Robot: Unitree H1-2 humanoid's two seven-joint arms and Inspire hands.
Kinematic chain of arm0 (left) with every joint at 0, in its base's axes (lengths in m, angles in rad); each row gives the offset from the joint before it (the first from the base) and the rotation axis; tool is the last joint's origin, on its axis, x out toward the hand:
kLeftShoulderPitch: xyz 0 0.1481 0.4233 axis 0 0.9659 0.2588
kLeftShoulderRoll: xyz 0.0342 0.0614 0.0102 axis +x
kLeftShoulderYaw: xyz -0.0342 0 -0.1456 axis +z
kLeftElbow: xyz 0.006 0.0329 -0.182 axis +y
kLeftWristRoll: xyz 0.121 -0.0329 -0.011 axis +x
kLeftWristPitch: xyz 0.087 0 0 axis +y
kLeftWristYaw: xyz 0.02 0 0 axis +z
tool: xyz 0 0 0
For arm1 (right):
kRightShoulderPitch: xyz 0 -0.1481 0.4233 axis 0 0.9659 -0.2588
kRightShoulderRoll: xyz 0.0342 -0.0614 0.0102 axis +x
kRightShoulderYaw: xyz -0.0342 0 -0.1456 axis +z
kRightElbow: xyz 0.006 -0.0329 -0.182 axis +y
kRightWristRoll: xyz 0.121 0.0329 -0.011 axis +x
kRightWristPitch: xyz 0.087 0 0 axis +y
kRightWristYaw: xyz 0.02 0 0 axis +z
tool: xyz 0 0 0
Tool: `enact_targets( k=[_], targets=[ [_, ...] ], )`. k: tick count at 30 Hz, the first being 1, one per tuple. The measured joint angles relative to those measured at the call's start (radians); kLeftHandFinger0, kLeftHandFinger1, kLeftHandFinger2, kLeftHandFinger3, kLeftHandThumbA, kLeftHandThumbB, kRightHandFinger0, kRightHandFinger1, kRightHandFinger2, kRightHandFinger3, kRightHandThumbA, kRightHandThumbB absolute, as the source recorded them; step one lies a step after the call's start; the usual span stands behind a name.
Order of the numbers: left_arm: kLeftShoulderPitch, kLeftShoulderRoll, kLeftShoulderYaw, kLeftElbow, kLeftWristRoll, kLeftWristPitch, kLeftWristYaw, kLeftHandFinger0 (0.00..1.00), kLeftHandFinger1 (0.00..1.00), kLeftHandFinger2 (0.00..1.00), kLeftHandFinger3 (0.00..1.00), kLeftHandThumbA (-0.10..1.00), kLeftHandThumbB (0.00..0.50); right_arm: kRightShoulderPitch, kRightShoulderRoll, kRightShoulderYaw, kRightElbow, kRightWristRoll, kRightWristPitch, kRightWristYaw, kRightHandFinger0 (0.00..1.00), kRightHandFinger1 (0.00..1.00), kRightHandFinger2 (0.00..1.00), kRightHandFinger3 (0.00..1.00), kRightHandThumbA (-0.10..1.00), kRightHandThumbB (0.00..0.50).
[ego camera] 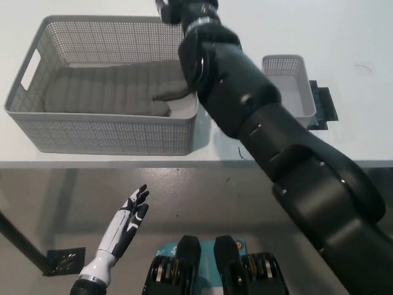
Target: Usethe right hand to pick up a oven gloves on top of a leveled container and place it into another larger container on the left side
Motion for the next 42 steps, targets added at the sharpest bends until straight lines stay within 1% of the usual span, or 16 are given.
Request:
enact_targets(
  k=[6, 7, 8, 11, 14, 16, 18, 20, 22, 24, 25, 29, 30, 38, 39, 42],
  targets=[
    [0.000, 0.000, 0.000, 0.002, 0.000, 0.000, 0.000, 1.00, 1.00, 1.00, 1.00, 1.00, 0.500, 0.037, -0.022, -0.097, -0.202, 0.058, -0.016, 0.001, 1.00, 1.00, 1.00, 1.00, 1.00, 0.300],
    [0.000, 0.000, 0.000, 0.002, 0.000, 0.000, 0.000, 1.00, 1.00, 1.00, 1.00, 1.00, 0.500, 0.044, -0.026, -0.106, -0.225, 0.065, -0.018, 0.002, 1.00, 1.00, 1.00, 1.00, 1.00, 0.298],
    [0.000, 0.000, 0.000, 0.003, 0.000, 0.000, 0.000, 1.00, 1.00, 1.00, 1.00, 1.00, 0.500, 0.054, -0.035, -0.121, -0.261, 0.076, -0.020, 0.003, 1.00, 1.00, 1.00, 1.00, 1.00, 0.267],
    [0.000, 0.000, -0.001, 0.004, 0.000, 0.000, 0.000, 1.00, 1.00, 1.00, 1.00, 1.00, 0.500, 0.082, -0.056, -0.156, -0.345, 0.101, -0.023, 0.005, 1.00, 1.00, 1.00, 1.00, 1.00, 0.268],
    [0.000, 0.000, -0.001, 0.004, 0.000, 0.000, 0.000, 1.00, 1.00, 1.00, 1.00, 1.00, 0.500, 0.120, -0.081, -0.193, -0.439, 0.131, -0.024, 0.009, 1.00, 1.00, 1.00, 1.00, 1.00, 0.215],
    [0.000, 0.000, -0.001, 0.004, 0.000, 0.000, 0.000, 1.00, 1.00, 1.00, 1.00, 1.00, 0.500, 0.149, -0.099, -0.206, -0.493, 0.144, -0.024, 0.011, 1.00, 1.00, 1.00, 1.00, 1.00, 0.260],
    [0.000, 0.000, -0.001, 0.005, 0.000, 0.001, 0.000, 1.00, 1.00, 1.00, 1.00, 1.00, 0.500, 0.182, -0.117, -0.215, -0.551, 0.154, -0.024, 0.013, 1.00, 1.00, 1.00, 1.00, 1.00, 0.226],
    [0.000, 0.000, -0.001, 0.005, 0.000, 0.001, 0.000, 1.00, 1.00, 1.00, 1.00, 1.00, 0.500, 0.235, -0.141, -0.223, -0.622, 0.168, -0.024, 0.018, 1.00, 1.00, 1.00, 1.00, 1.00, 0.238],
    [0.000, 0.000, -0.001, 0.006, 0.000, 0.001, 0.000, 1.00, 1.00, 1.00, 1.00, 1.00, 0.500, 0.289, -0.164, -0.230, -0.681, 0.176, -0.024, 0.024, 1.00, 1.00, 1.00, 1.00, 1.00, 0.157],
    [0.000, 0.000, -0.002, 0.007, 0.000, 0.001, 0.000, 1.00, 1.00, 1.00, 1.00, 1.00, 0.500, 0.350, -0.190, -0.240, -0.741, 0.184, -0.024, 0.028, 1.00, 1.00, 1.00, 1.00, 1.00, 0.122],
    [0.000, 0.000, -0.002, 0.007, 0.000, 0.001, 0.000, 1.00, 1.00, 1.00, 1.00, 1.00, 0.500, 0.378, -0.202, -0.244, -0.767, 0.187, -0.024, 0.029, 1.00, 1.00, 1.00, 1.00, 1.00, 0.062],
    [0.000, 0.000, -0.002, 0.010, 0.000, 0.001, 0.000, 1.00, 1.00, 1.00, 1.00, 1.00, 0.500, 0.516, -0.256, -0.259, -0.889, 0.195, -0.025, 0.035, 1.00, 1.00, 1.00, 1.00, 1.00, 0.037],
    [0.000, 0.000, -0.002, 0.011, 0.000, 0.001, 0.000, 1.00, 1.00, 1.00, 1.00, 1.00, 0.500, 0.549, -0.266, -0.262, -0.915, 0.196, -0.025, 0.036, 1.00, 1.00, 1.00, 1.00, 1.00, 0.001],
    [0.000, 0.000, -0.003, 0.014, 0.001, 0.001, 0.000, 1.00, 1.00, 1.00, 1.00, 1.00, 0.500, 0.841, -0.319, -0.268, -1.160, 0.208, -0.040, 0.043, 1.00, 1.00, 1.00, 1.00, 0.99, 0.002],
    [0.000, 0.000, -0.003, 0.014, 0.001, 0.001, 0.000, 1.00, 1.00, 1.00, 1.00, 1.00, 0.500, 0.867, -0.320, -0.268, -1.179, 0.209, -0.042, 0.043, 1.00, 1.00, 1.00, 1.00, 1.00, 0.035],
    [-0.001, 0.000, -0.004, 0.014, 0.002, 0.001, 0.000, 1.00, 1.00, 1.00, 1.00, 1.00, 0.500, 1.000, -0.322, -0.265, -1.295, 0.227, -0.070, 0.046, 1.00, 1.00, 1.00, 1.00, 1.00, 0.047]
  ],
)
